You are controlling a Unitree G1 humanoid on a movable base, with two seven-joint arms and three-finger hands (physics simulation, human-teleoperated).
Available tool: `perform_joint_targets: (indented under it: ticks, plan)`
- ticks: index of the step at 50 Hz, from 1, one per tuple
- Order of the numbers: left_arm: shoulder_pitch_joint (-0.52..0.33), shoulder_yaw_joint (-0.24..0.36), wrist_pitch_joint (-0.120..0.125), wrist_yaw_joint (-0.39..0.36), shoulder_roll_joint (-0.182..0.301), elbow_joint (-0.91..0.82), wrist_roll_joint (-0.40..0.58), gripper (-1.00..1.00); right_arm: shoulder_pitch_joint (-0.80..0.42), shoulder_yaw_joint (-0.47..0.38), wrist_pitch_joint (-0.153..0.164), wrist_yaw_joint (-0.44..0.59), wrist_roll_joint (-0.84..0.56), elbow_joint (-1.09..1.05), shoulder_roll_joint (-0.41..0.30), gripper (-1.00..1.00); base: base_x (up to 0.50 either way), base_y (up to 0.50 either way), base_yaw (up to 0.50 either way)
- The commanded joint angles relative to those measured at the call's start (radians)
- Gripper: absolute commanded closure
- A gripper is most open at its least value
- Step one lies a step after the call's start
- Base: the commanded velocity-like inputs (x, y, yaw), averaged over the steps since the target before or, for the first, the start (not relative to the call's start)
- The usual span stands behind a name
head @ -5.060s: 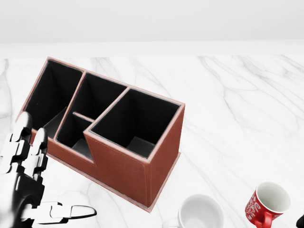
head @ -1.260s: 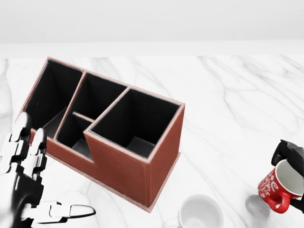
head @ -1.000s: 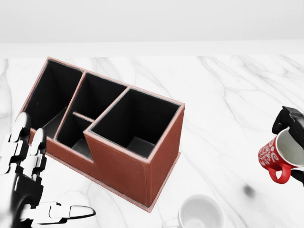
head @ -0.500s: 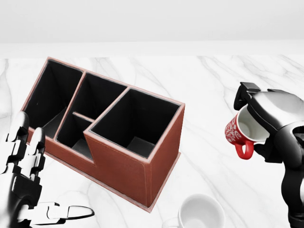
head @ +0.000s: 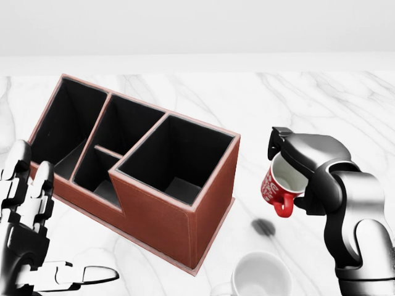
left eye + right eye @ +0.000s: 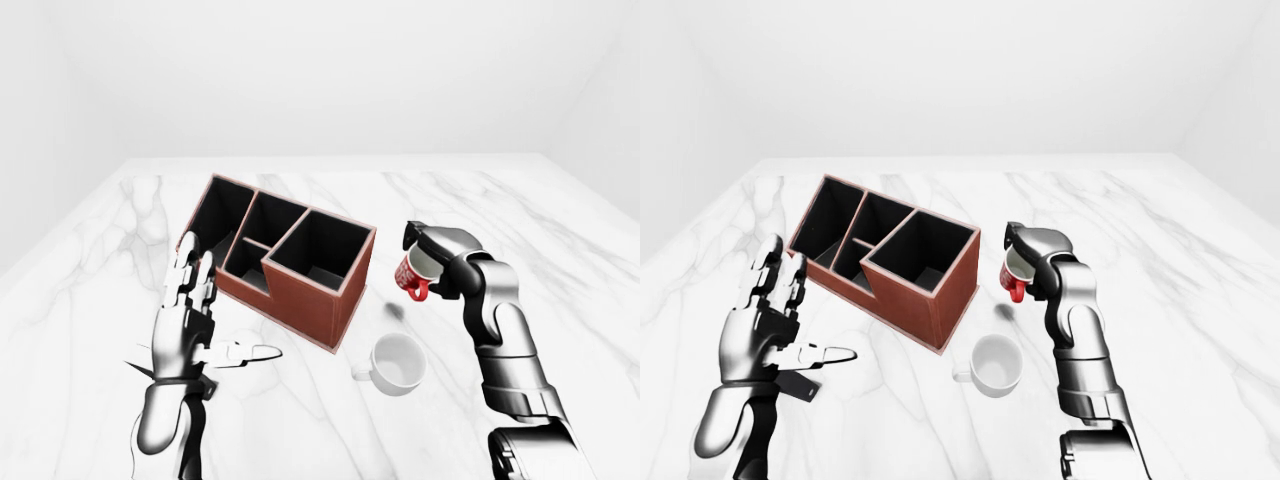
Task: Pick up the red mug and place it to the right of the caddy.
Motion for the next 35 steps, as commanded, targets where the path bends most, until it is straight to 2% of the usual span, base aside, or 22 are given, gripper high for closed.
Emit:
perform_joint_targets:
  ticks: [1, 4, 8, 13, 14, 15, 18, 20, 21, 23, 24, 28, 34, 35]
  plan:
    - [-0.002, 0.007, 0.000, -0.002, -0.002, -0.042, -0.004, -1.00, -0.034, 0.030, 0.000, 0.000, 0.009, 0.096, 0.023, 1.00, 0.00, 0.00, 0.00]
    - [0.006, 0.004, -0.008, -0.009, -0.007, 0.006, -0.001, -1.00, -0.043, 0.040, 0.000, 0.000, 0.011, 0.129, 0.033, 1.00, 0.00, 0.00, 0.00]
    - [0.004, 0.007, 0.000, -0.007, -0.004, -0.016, -0.005, -1.00, -0.047, 0.050, 0.000, 0.000, 0.019, 0.173, 0.038, 1.00, 0.00, 0.00, 0.00]
    - [0.005, 0.003, -0.011, -0.008, -0.005, 0.011, -0.002, -1.00, -0.059, 0.052, 0.000, 0.000, 0.029, 0.203, 0.036, 1.00, 0.00, 0.00, 0.00]
    - [0.005, 0.003, -0.011, -0.007, -0.005, 0.010, -0.002, -1.00, -0.059, 0.052, 0.000, 0.000, 0.030, 0.204, 0.035, 1.00, 0.00, 0.00, 0.00]
    - [-0.007, 0.008, 0.000, 0.005, 0.003, -0.054, -0.009, -1.00, -0.063, 0.051, 0.000, 0.000, 0.033, 0.213, 0.034, 1.00, 0.00, 0.00, 0.00]
    - [0.007, 0.003, -0.011, -0.008, -0.006, 0.007, -0.002, -1.00, -0.069, 0.051, 0.000, 0.000, 0.040, 0.233, 0.029, 1.00, 0.00, 0.00, 0.00]
    - [0.007, 0.004, -0.009, -0.008, -0.005, 0.005, -0.004, -1.00, -0.070, 0.051, 0.000, 0.000, 0.045, 0.246, 0.027, 1.00, 0.00, 0.00, 0.00]
    - [0.004, 0.005, 0.000, -0.006, -0.003, -0.001, -0.004, -1.00, -0.069, 0.052, 0.000, 0.000, 0.044, 0.248, 0.024, 1.00, 0.00, 0.00, 0.00]
    - [-0.012, 0.011, 0.000, 0.004, 0.004, -0.060, -0.011, -1.00, -0.069, 0.050, 0.000, 0.000, 0.047, 0.247, 0.022, 1.00, 0.00, 0.00, 0.00]
    - [0.004, 0.008, 0.000, -0.009, -0.005, -0.008, -0.004, -1.00, -0.073, 0.049, 0.000, 0.000, 0.049, 0.256, 0.019, 1.00, 0.00, 0.00, 0.00]
    - [0.003, 0.009, -0.010, -0.010, -0.004, 0.012, -0.005, -1.00, -0.093, 0.048, 0.000, 0.000, 0.058, 0.310, 0.013, 1.00, 0.00, 0.00, 0.00]
    - [0.002, 0.011, -0.007, -0.009, -0.003, 0.010, -0.007, -1.00, -0.109, 0.051, 0.000, 0.000, 0.070, 0.344, 0.013, 1.00, 0.00, 0.00, 0.00]
    - [-0.005, 0.013, 0.000, -0.002, 0.001, -0.022, -0.011, -1.00, -0.113, 0.051, 0.000, 0.000, 0.073, 0.354, 0.013, 1.00, 0.00, 0.00, 0.00]
